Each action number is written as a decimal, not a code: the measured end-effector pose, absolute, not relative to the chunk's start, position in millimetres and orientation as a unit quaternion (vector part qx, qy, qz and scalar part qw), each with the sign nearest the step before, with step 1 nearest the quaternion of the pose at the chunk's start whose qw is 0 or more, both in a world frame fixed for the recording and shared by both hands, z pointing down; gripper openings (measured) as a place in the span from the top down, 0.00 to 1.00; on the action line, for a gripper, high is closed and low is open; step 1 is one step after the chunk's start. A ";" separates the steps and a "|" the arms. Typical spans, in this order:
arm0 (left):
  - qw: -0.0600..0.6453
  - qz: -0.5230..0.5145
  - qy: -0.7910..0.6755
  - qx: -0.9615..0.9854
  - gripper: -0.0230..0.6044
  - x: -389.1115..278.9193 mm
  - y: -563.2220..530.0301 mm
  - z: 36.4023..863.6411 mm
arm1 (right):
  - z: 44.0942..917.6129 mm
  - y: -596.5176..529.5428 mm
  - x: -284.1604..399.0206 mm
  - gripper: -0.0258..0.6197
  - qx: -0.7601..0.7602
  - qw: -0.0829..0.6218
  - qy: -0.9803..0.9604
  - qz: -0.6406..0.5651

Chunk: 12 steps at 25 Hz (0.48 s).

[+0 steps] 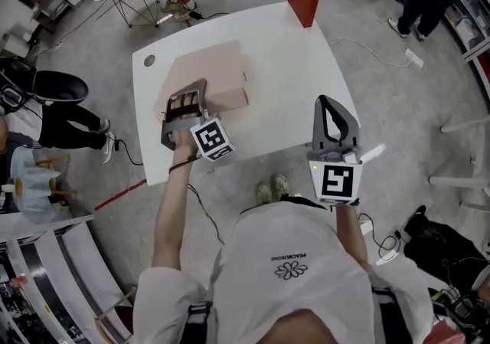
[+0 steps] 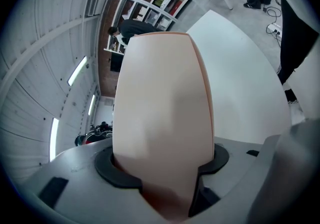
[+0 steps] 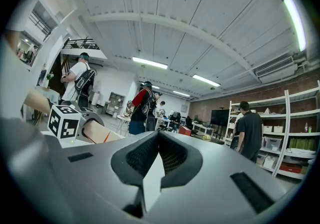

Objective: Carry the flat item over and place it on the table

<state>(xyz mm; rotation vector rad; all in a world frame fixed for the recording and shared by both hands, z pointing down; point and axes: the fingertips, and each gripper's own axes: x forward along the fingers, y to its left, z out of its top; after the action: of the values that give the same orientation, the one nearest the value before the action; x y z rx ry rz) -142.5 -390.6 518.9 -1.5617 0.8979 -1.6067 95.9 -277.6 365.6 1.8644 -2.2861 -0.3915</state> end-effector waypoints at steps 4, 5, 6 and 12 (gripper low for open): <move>0.355 -0.622 0.343 -0.607 0.49 -139.1 -388.2 523.5 | 366.4 -276.1 97.2 0.94 0.624 0.081 -0.766 -0.128; 0.354 -0.622 0.343 -0.609 0.48 -138.3 -386.9 524.6 | 366.6 -274.8 97.5 0.94 0.624 0.081 -0.767 -0.129; 0.354 -0.620 0.343 -0.610 0.48 -137.3 -385.6 525.9 | 367.4 -273.6 97.7 0.94 0.623 0.083 -0.767 -0.130; 0.348 -0.614 0.339 -0.622 0.48 -134.6 -380.4 536.5 | 374.0 -270.2 95.5 0.94 0.617 0.085 -0.772 -0.126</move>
<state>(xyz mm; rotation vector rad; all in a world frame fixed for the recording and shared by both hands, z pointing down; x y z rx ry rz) -134.6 -380.4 536.5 -1.6131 0.8797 -1.5925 95.5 -270.2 374.0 1.8402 -2.3039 -0.3750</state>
